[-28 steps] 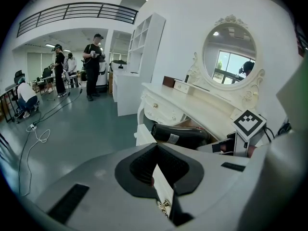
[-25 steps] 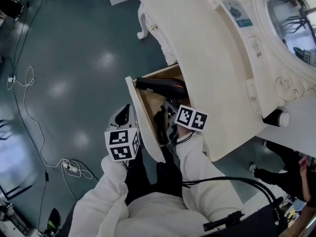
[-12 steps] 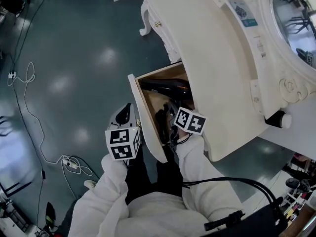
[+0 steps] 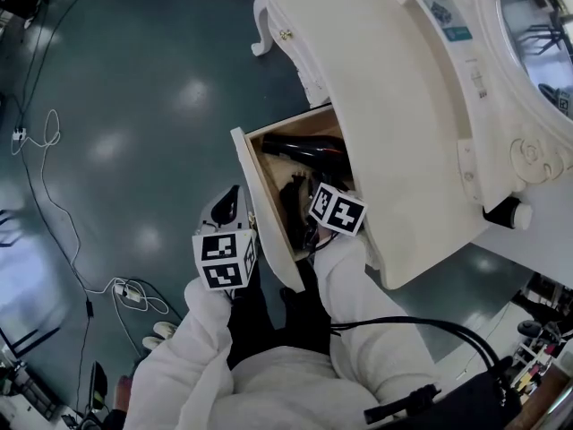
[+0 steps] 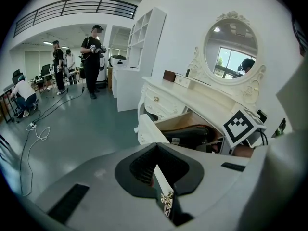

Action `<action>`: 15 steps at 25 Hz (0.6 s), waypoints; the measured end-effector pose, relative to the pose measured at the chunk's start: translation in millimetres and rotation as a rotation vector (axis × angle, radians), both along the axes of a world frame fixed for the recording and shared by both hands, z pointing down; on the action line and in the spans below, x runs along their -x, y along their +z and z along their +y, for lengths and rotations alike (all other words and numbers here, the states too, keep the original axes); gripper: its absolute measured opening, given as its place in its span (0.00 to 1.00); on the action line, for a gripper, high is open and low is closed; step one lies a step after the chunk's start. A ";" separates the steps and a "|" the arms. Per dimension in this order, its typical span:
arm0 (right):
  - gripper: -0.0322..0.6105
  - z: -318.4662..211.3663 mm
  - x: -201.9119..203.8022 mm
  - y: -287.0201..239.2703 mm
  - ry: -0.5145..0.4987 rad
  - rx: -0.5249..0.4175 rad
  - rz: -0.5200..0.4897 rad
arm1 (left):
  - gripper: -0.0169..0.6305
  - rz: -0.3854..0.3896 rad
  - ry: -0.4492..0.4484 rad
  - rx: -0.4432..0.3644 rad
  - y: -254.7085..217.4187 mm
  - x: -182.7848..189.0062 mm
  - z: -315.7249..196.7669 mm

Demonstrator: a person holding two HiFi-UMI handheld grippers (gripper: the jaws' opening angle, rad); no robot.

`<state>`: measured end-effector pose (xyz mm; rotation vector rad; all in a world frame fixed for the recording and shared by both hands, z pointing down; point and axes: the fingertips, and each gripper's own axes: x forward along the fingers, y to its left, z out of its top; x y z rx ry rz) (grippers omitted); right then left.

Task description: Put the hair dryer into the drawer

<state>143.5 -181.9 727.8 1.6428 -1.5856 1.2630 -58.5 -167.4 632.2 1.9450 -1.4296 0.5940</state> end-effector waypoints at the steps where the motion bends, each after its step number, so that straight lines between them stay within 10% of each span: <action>1: 0.41 0.3 -0.8 0.9 0.004 -0.018 0.013 | 0.02 0.001 0.005 0.001 0.5 -1.8 0.8; 15: 0.41 3.4 -6.3 14.9 -0.026 0.055 0.078 | 0.02 0.017 0.036 0.009 2.7 -7.5 -5.3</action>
